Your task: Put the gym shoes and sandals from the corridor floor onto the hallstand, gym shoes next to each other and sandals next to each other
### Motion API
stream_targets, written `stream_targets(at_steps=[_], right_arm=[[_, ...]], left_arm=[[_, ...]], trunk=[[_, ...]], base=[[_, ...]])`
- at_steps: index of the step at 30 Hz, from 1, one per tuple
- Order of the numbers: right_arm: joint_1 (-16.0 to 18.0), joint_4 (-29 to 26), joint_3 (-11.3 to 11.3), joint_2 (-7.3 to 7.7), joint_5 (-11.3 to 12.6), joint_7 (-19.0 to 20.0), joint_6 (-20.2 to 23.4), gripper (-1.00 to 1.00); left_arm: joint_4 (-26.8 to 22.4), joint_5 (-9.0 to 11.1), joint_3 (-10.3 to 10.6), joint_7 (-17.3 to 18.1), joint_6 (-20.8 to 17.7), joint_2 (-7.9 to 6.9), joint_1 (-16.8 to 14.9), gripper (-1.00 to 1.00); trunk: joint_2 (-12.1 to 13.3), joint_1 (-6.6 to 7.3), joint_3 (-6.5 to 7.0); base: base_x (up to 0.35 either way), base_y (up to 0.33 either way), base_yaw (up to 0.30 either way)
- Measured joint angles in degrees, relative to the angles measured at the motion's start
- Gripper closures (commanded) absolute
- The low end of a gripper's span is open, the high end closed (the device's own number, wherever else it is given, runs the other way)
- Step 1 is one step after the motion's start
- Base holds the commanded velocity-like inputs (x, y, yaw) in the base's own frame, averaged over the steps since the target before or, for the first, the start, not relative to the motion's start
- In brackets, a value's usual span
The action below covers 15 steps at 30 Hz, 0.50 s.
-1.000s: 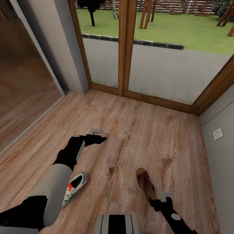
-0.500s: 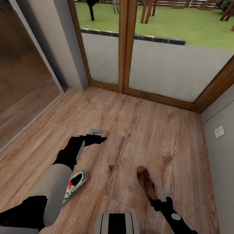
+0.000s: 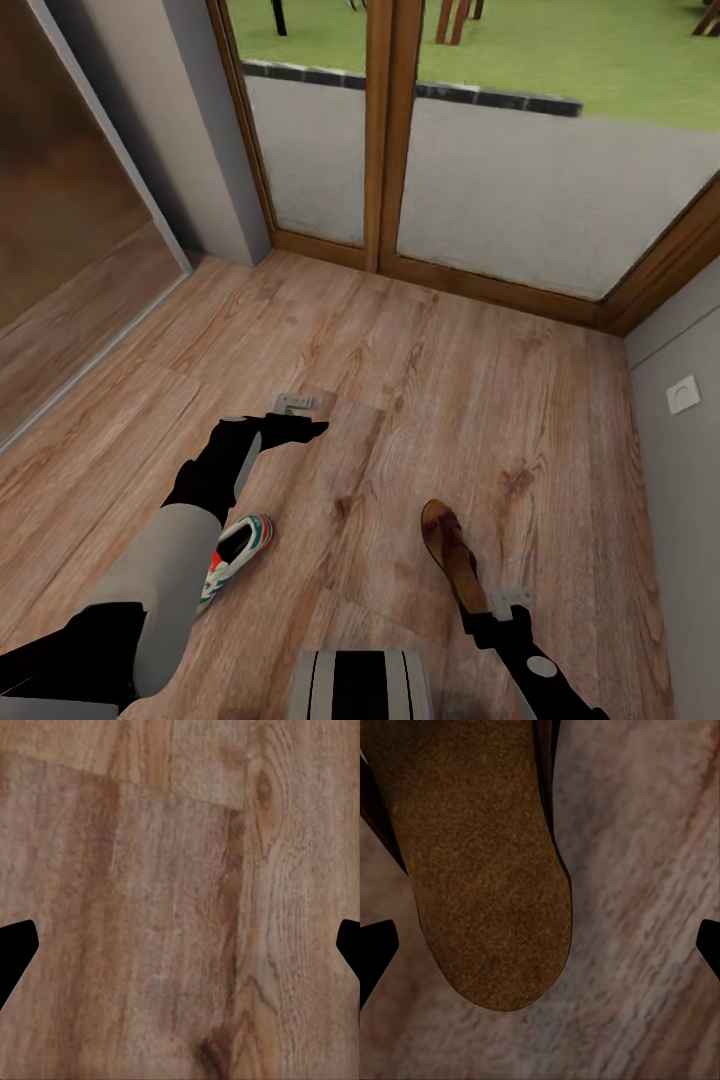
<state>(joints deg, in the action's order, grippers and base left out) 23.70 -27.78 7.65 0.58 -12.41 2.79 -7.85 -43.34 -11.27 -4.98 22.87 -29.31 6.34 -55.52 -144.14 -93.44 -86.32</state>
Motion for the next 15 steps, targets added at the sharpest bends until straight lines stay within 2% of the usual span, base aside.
stream_targets(at_steps=[8, 13, 15], right_arm=[[0.0, 0.0, 0.0, 0.0, 0.0, 0.0, 0.0, -1.0], [0.0, 0.0, 0.0, 0.0, 0.0, 0.0, 0.0, -1.0], [0.0, 0.0, 0.0, 0.0, 0.0, 0.0, 0.0, -1.0]], left_arm=[[0.0, 0.0, 0.0, 0.0, 0.0, -0.02, 0.0, -1.0], [0.0, 0.0, -0.1, 0.0, 0.0, -0.02, 0.0, -1.0], [0.0, 0.0, -0.1, 0.0, 0.0, -0.02, 0.0, -1.0]], trunk=[[0.0, 0.0, -0.46], [-0.1, -0.13, -1.61], [-0.1, -0.13, -1.62]], base=[[0.0, 0.0, 0.0], [0.0, 0.0, 0.0], [0.0, 0.0, 0.0]])
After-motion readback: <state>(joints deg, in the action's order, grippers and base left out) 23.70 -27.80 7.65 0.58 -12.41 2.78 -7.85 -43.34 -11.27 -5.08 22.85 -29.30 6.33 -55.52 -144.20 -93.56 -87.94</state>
